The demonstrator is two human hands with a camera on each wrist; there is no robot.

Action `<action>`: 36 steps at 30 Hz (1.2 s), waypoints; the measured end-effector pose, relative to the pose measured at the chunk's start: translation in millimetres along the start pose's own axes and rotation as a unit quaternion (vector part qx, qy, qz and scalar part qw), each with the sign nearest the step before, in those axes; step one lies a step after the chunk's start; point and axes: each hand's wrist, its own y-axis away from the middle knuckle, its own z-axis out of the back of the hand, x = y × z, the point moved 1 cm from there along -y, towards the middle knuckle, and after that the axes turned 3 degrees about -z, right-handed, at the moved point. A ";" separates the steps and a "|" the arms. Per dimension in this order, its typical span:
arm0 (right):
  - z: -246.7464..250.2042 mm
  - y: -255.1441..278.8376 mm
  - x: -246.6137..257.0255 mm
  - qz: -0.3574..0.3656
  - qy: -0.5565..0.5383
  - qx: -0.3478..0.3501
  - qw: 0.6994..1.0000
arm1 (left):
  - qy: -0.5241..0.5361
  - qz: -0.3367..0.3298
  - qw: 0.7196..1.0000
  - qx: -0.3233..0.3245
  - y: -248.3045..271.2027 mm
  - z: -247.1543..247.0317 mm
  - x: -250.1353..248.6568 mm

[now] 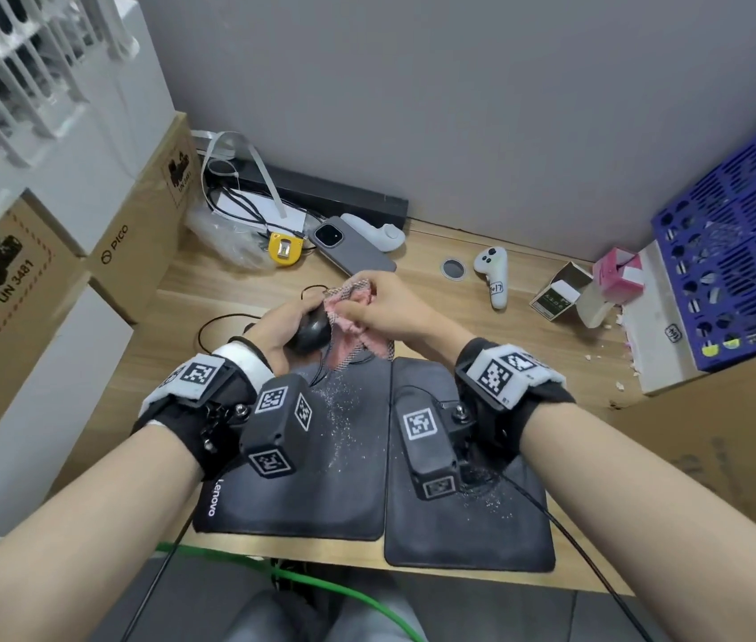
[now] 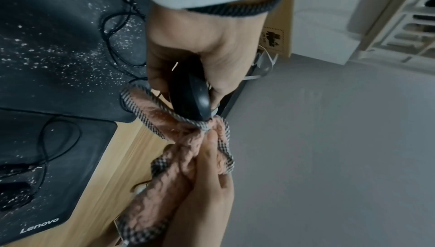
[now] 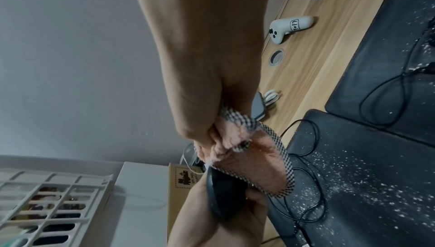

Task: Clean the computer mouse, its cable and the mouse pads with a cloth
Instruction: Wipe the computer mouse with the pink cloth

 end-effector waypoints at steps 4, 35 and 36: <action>-5.5 5.6 -7.6 -0.010 -0.034 -0.035 0.999 | 0.090 0.023 0.995 0.019 -5.0 -3.7 4.3; 18.1 6.8 -2.3 -0.013 0.000 -0.079 0.997 | -0.018 -0.088 0.990 0.111 17.3 0.1 7.2; 19.1 8.8 -1.4 -0.010 0.008 -0.065 0.998 | -0.012 -0.086 0.991 0.098 16.6 0.9 6.5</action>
